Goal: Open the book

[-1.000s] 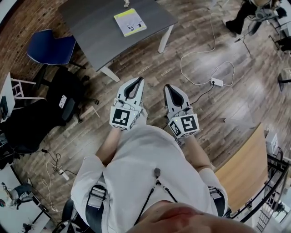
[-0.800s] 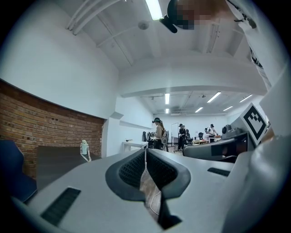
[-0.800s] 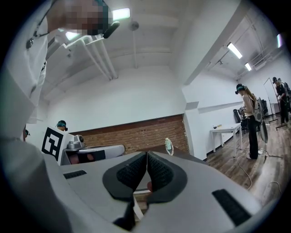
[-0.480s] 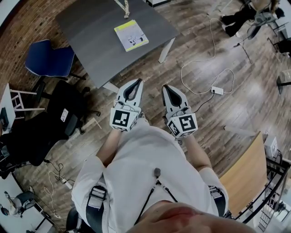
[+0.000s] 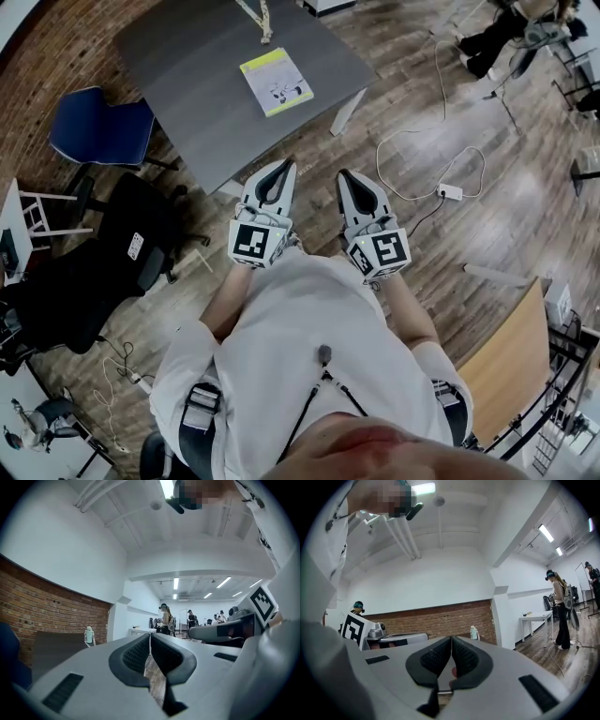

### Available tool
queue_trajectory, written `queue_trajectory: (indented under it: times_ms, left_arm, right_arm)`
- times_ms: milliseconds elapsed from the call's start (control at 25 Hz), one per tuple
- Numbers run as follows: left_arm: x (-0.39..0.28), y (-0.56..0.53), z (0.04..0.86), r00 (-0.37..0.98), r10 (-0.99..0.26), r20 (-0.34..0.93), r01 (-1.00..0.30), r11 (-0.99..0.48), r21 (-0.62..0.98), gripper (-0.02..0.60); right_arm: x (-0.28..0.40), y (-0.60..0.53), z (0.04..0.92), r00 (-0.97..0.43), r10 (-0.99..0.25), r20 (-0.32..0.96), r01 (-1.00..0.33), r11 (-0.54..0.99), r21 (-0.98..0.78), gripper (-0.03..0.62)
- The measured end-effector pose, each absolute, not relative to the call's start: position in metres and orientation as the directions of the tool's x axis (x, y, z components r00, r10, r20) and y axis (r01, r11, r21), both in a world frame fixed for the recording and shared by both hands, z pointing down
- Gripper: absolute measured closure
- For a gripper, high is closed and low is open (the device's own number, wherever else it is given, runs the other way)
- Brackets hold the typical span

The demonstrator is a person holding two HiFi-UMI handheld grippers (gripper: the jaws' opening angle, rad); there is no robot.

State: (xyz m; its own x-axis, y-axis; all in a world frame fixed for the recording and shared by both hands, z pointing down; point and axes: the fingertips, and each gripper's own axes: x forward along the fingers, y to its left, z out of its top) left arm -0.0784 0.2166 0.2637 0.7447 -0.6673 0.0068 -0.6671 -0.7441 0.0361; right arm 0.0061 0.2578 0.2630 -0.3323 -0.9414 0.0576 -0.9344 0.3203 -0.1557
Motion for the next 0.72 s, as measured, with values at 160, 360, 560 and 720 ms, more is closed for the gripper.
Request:
queue_trajectory:
  times_ms: [160, 360, 560, 720]
  left_arm:
    - [-0.087, 0.211, 0.265, 0.739, -0.674, 0.012, -0.673, -0.738, 0.048, 0.552]
    - [-0.094, 0.202, 0.258, 0.729, -0.684, -0.014, -0.683, -0.729, 0.052, 0.552]
    - [-0.105, 0.192, 0.265, 0.695, -0.719, 0.006, -0.718, -0.693, 0.064, 0.552]
    - [-0.107, 0.176, 0.267, 0.662, -0.749, 0.017, -0.748, -0.66, 0.064, 0.552]
  right_arm:
    - [-0.006, 0.248, 0.26, -0.352, -0.935, 0.053, -0.927, 0.34, -0.155, 0.557]
    - [-0.02, 0.234, 0.26, -0.378, -0.923, 0.066, -0.919, 0.367, -0.143, 0.557]
    - [-0.03, 0.219, 0.26, -0.427, -0.902, 0.064, -0.899, 0.416, -0.139, 0.557]
    - [-0.027, 0.201, 0.261, -0.46, -0.886, 0.059, -0.882, 0.449, -0.141, 0.557]
